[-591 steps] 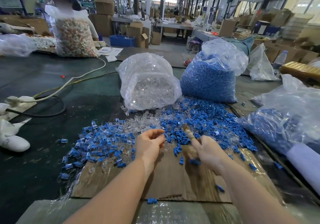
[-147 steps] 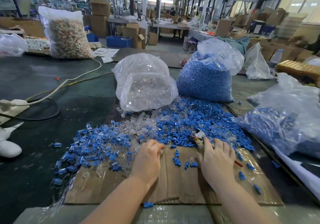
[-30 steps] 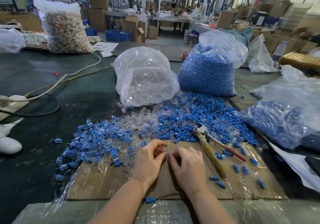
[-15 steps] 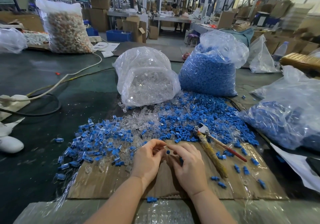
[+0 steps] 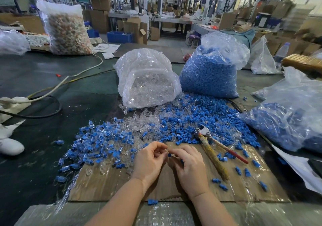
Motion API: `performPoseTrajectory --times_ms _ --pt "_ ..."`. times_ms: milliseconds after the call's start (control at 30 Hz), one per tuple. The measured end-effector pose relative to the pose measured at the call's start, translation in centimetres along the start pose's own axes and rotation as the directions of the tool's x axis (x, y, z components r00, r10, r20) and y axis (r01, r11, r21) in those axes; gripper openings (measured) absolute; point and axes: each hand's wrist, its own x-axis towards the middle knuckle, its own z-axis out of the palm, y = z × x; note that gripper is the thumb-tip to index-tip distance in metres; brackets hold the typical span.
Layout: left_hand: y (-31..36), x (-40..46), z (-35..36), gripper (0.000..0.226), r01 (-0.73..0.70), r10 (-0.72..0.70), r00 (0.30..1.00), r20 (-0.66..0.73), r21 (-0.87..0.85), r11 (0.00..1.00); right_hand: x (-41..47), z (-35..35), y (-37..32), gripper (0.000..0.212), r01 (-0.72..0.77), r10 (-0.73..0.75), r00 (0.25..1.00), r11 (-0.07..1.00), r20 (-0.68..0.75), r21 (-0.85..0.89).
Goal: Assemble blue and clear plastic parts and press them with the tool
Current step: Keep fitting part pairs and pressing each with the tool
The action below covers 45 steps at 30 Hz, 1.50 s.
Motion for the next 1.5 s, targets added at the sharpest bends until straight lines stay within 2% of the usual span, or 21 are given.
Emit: performPoseTrajectory --times_ms 467,733,900,967,1033,1100,1133,1200,1267,1333,1500 --pt "-0.1 0.1 -0.1 0.03 -0.004 0.004 1.0 -0.003 0.0 1.0 0.0 0.2 0.1 0.017 0.006 -0.006 1.0 1.0 -0.027 -0.016" --pt "0.1 0.0 -0.1 0.02 0.004 -0.004 1.0 0.006 -0.007 1.0 -0.1 0.2 0.1 0.021 -0.01 0.011 1.0 1.0 0.01 -0.027" --pt "0.4 -0.1 -0.2 0.02 0.029 -0.03 1.0 -0.006 -0.035 0.999 0.3 -0.5 0.2 0.032 -0.093 0.081 0.99 0.99 -0.113 -0.108" --pt "0.4 -0.1 -0.2 0.021 0.037 -0.038 0.999 -0.011 -0.034 0.999 0.7 -1.3 0.8 0.037 -0.184 0.144 0.972 0.957 -0.185 -0.224" --pt "0.4 -0.1 -0.2 0.022 0.042 -0.042 0.999 -0.013 -0.027 0.999 1.4 -2.5 1.8 0.045 -0.361 0.331 0.932 0.843 -0.145 -0.398" --pt "0.5 -0.1 -0.3 0.022 0.049 -0.049 0.999 -0.01 -0.026 0.998 1.9 -3.8 3.3 0.062 -0.499 0.586 0.81 0.651 -0.039 -0.572" --pt "0.5 -0.1 -0.3 0.023 0.055 -0.055 0.998 -0.011 -0.032 0.998 2.0 -4.2 4.1 0.069 -0.52 0.663 0.748 0.592 0.006 -0.616" --pt "0.6 0.0 -0.3 0.024 0.067 -0.068 0.998 -0.018 -0.047 0.997 2.0 -4.7 5.3 0.077 -0.523 0.735 0.673 0.548 0.078 -0.653" --pt "0.7 0.1 -0.3 0.023 0.078 -0.08 0.997 -0.024 -0.059 0.995 2.0 -4.8 5.7 0.08 -0.479 0.741 0.662 0.534 0.113 -0.696" --pt "0.9 0.3 -0.3 0.022 0.088 -0.089 0.996 -0.025 -0.061 0.994 2.0 -4.8 5.7 0.078 -0.44 0.721 0.685 0.524 0.105 -0.73" --pt "1.3 0.5 -0.4 0.019 0.12 -0.122 0.992 -0.028 -0.061 0.991 2.3 -5.2 5.1 0.051 -0.402 0.647 0.761 0.533 0.052 -0.744"
